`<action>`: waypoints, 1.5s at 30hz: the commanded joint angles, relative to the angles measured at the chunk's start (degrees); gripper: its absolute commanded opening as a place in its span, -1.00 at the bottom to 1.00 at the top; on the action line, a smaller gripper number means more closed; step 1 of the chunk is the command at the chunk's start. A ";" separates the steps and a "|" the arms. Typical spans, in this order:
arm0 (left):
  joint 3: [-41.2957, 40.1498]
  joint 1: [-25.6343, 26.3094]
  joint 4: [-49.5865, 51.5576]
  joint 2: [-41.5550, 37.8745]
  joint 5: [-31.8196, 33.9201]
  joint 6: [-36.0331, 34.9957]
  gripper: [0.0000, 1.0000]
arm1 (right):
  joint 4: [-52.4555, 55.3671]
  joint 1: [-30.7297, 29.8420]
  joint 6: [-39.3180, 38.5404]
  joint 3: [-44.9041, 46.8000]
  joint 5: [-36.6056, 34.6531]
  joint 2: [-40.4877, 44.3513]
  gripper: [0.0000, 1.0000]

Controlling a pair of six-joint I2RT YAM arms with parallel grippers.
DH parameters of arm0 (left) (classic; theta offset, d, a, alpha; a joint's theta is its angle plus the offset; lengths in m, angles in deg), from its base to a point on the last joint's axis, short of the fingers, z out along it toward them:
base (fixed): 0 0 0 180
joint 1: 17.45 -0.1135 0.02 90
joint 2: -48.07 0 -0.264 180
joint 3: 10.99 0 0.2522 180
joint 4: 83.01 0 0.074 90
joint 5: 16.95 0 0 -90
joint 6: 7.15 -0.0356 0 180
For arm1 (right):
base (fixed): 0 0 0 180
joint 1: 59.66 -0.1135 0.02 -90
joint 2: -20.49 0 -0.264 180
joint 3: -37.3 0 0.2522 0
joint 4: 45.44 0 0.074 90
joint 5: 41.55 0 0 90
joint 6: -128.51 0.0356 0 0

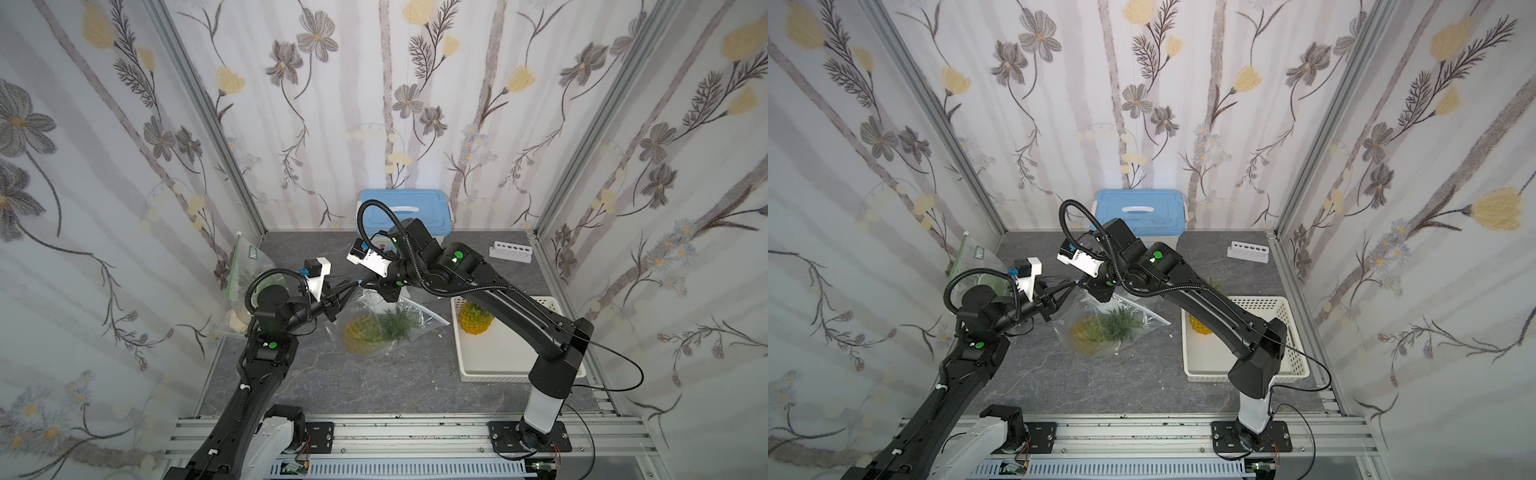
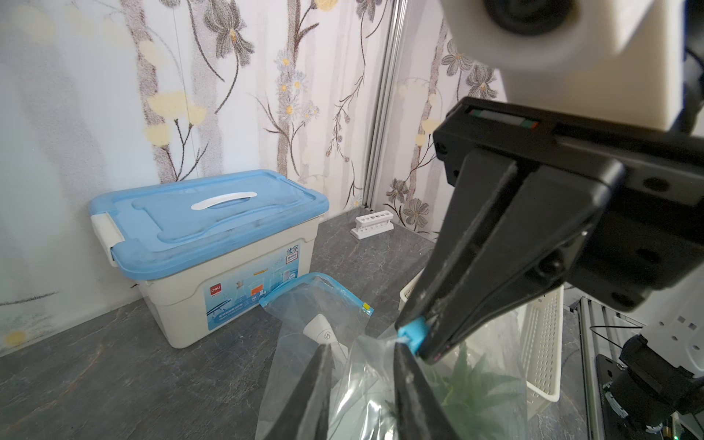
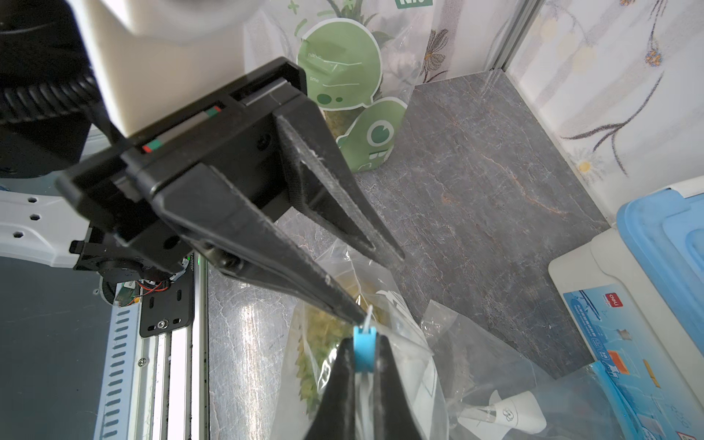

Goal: Open the zip-top bag and take out the pineapple
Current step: Unzip the zipper on the zipper food storage bag.

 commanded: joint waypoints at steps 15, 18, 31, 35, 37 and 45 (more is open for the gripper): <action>1.60 0.04 -6.54 2.63 -8.74 1.80 -0.81 | -4.73 -0.46 -2.50 0.02 1.45 0.71 -1.00; 1.95 0.14 -6.66 2.59 -9.98 1.97 -1.00 | -4.75 -0.49 -2.70 0.02 1.43 0.84 -1.00; 1.84 0.49 -3.67 0.01 -4.70 2.72 -1.00 | -5.24 -0.44 -2.37 0.43 -1.21 1.10 -1.00; 1.40 0.49 -1.45 -1.51 0.66 2.28 -1.00 | -5.73 -0.36 -1.84 1.90 -3.25 1.62 -1.00; 1.41 0.49 -0.33 -1.86 2.67 2.13 -1.00 | -6.28 -0.31 -1.54 3.10 -3.80 2.30 -1.00; 1.64 0.49 1.89 -1.95 5.06 1.63 -1.00 | -8.82 0.25 -0.85 7.21 -4.50 5.51 -1.00</action>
